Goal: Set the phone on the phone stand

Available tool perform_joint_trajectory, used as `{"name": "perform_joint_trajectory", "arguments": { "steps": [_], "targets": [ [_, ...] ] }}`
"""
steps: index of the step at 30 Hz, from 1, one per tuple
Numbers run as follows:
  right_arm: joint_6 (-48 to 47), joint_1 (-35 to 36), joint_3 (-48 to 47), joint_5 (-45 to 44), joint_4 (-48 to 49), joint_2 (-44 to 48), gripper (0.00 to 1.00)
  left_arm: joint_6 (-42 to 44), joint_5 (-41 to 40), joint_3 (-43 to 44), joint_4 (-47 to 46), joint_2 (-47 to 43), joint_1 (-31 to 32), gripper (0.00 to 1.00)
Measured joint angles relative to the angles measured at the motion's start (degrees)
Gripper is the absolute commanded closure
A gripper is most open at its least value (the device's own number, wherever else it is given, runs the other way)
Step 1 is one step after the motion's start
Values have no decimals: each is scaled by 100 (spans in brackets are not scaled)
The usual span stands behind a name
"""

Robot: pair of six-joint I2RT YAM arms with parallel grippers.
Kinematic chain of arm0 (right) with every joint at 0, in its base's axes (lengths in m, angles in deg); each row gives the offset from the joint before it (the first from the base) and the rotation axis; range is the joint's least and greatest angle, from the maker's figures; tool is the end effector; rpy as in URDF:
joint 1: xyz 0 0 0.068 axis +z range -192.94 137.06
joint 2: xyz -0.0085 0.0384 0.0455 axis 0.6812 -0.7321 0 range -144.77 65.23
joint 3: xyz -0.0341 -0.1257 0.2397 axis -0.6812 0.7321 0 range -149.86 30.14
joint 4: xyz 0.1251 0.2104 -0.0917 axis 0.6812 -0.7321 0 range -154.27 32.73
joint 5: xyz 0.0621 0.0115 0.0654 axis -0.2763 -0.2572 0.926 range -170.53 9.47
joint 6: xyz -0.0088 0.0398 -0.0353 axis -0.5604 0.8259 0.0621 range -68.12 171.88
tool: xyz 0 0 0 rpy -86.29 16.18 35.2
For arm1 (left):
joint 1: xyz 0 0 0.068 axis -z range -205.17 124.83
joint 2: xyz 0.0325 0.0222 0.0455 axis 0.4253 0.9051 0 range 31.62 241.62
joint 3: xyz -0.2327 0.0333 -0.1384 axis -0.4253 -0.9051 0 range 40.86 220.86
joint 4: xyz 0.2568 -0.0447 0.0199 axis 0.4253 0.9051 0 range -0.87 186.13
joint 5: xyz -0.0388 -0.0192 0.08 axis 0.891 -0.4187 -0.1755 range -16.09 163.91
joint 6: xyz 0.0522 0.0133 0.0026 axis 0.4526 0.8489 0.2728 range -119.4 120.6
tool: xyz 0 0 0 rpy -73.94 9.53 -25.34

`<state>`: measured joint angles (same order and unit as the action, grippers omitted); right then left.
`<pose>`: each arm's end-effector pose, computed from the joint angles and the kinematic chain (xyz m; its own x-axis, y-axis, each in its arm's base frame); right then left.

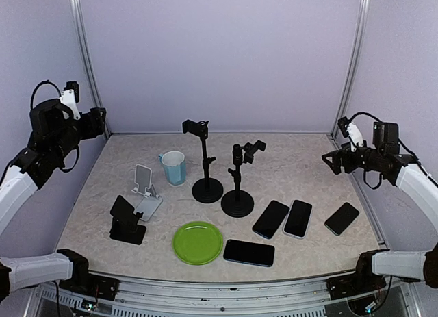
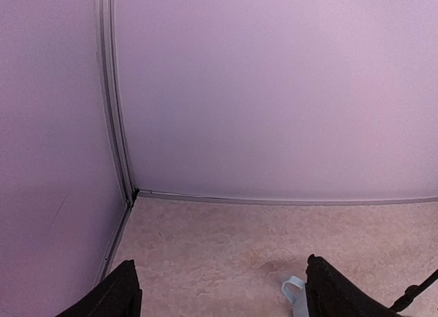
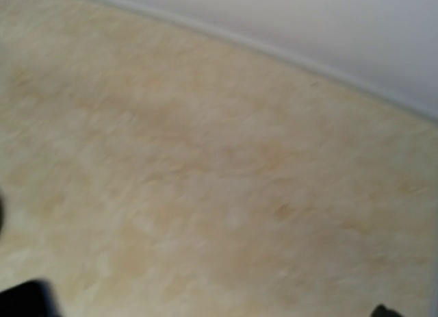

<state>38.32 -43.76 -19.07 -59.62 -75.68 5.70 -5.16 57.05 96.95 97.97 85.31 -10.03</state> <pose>0.2320 0.0095 0.3046 -0.3970 -0.2133 -0.8927 -0.4039 0.9140 -0.0388 0.2086 -0.0458 0.3844 -0.1049 -0.0712 -0.9919 -0.0390 0.9970 -0.0674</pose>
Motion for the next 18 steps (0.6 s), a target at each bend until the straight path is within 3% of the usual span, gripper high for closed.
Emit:
{"name": "perform_joint_trajectory", "arguments": {
  "steps": [12, 15, 18],
  "targets": [
    [-520, -92, 852, 1189, 31, -254, 0, -302, 1602, 1410, 852, -391, -299, 26],
    [-640, -105, 935, 1399, 35, -256, 0, -490, 1991, 1613, 839, -404, -15, 28],
    [-719, -125, 990, 1532, 37, -256, 0, -627, 2142, 1696, 844, -348, 726, 29]
  ]
}}
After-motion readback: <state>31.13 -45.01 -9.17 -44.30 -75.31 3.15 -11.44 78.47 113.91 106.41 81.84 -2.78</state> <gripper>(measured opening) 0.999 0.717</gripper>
